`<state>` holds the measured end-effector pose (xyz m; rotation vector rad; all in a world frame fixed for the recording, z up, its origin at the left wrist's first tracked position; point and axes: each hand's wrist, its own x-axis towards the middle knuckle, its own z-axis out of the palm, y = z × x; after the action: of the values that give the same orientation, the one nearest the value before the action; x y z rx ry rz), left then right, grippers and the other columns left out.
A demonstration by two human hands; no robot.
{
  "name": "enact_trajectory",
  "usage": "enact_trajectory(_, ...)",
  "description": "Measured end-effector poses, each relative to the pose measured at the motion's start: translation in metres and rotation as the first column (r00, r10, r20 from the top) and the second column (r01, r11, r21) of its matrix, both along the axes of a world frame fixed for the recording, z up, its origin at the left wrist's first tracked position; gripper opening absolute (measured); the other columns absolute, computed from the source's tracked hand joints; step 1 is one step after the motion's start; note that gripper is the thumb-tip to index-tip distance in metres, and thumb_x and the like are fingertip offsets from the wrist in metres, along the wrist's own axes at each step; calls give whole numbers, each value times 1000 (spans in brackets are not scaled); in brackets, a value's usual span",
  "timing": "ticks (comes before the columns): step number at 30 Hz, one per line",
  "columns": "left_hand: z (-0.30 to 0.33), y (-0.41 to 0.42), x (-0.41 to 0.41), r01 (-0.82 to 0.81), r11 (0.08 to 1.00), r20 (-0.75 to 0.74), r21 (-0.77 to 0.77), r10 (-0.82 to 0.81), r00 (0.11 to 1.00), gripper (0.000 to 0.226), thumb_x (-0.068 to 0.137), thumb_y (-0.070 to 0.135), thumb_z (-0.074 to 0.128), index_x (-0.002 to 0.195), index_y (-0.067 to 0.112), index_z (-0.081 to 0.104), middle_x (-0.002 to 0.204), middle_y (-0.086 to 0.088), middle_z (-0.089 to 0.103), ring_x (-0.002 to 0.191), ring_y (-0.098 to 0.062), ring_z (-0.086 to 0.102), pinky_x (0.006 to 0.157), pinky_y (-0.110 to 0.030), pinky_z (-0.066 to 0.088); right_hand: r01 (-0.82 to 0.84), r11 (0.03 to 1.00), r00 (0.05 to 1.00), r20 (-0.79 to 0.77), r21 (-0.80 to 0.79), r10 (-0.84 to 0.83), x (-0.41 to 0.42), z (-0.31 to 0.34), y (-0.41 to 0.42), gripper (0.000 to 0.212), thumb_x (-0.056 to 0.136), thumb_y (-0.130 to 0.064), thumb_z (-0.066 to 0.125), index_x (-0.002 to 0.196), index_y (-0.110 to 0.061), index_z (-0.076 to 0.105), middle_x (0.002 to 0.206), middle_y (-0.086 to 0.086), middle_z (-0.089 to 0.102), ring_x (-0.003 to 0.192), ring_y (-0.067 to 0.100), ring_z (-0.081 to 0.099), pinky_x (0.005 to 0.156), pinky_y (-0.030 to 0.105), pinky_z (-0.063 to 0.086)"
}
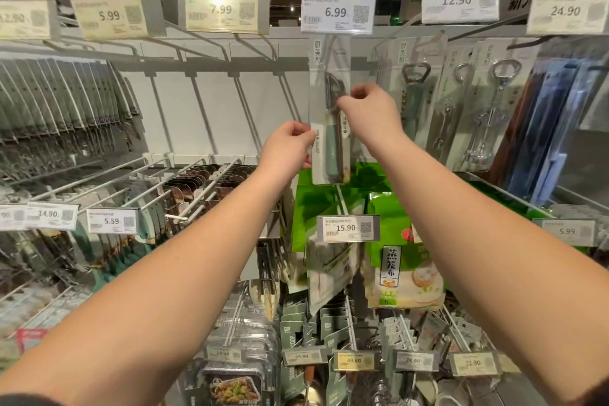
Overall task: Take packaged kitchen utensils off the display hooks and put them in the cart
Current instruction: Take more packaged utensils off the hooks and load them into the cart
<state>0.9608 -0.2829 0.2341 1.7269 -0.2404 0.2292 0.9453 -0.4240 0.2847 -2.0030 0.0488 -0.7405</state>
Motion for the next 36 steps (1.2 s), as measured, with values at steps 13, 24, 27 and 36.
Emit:
enact_trajectory(13,0,-19,45,-83,989,-17,121,85,996,53,91,4,53,142,15,53,133,-9,63,114,-24,61,90,-31,52,-26,993,991,-126,112,40,72,0,2,32,99,-26,55,127,-11,52,106,4,55,89,20,54,78,31,45)
enact_trajectory(24,2,-32,79,-128,974,-54,188,140,989,56,96,2,52,150,12,43,150,-6,51,133,-22,51,98,-19,38,94,966,989,-91,-239,-118,105,-7,0,39,100,-28,54,132,-7,52,134,14,52,122,29,53,97,32,42)
enact_trajectory(27,1,-34,84,-111,972,-60,206,126,990,57,96,2,52,151,11,41,151,-7,49,119,-18,56,90,-19,37,57,952,986,-134,-301,-101,110,-7,-2,39,103,-19,47,141,-11,47,141,19,45,133,35,43,105,39,41)
enact_trajectory(36,-1,-33,93,-102,960,-114,262,136,984,59,95,8,53,152,17,39,143,-7,56,75,-16,59,83,-33,53,99,937,981,-123,-335,-147,103,-2,-3,47,105,-11,40,151,-20,35,148,19,38,137,34,35,103,39,39)
